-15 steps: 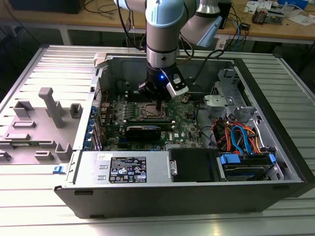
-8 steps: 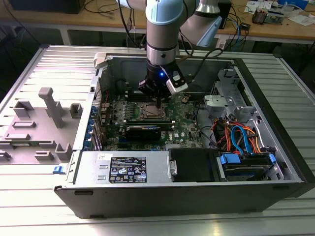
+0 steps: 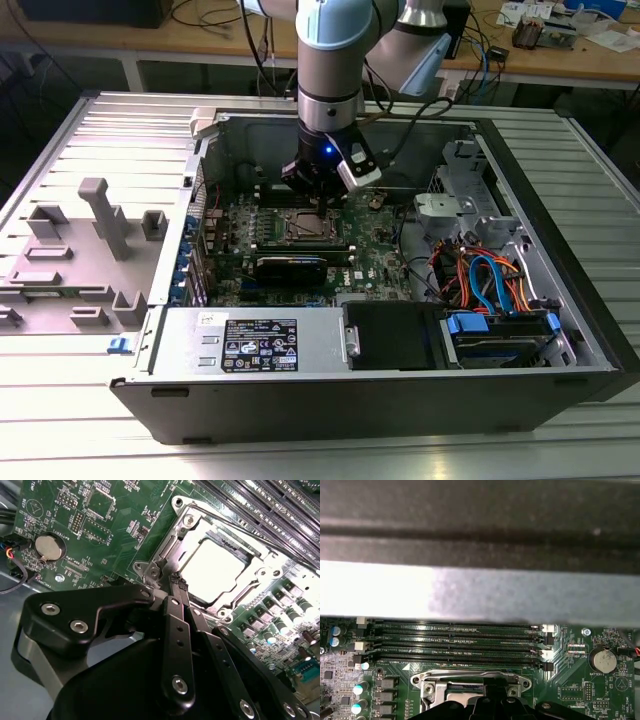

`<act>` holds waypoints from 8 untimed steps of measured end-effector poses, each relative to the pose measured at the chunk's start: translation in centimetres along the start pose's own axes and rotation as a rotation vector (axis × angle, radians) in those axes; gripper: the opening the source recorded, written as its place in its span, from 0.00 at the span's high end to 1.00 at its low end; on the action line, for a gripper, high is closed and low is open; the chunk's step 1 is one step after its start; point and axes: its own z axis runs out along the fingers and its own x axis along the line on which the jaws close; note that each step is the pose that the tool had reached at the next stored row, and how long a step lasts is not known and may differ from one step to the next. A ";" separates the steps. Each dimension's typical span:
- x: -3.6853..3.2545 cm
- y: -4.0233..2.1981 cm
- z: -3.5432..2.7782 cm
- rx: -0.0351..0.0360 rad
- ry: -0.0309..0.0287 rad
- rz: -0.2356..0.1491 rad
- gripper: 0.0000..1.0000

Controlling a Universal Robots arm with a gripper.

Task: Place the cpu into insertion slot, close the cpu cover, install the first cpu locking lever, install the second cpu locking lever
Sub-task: 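Install the second cpu locking lever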

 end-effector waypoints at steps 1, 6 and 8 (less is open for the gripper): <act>0.00 -0.13 -0.01 0.0000 0.0000 0.000 0.89; 0.04 -1.05 -0.05 0.0001 0.0001 0.000 0.89; 0.06 -1.41 -0.07 0.0002 0.0001 0.000 0.89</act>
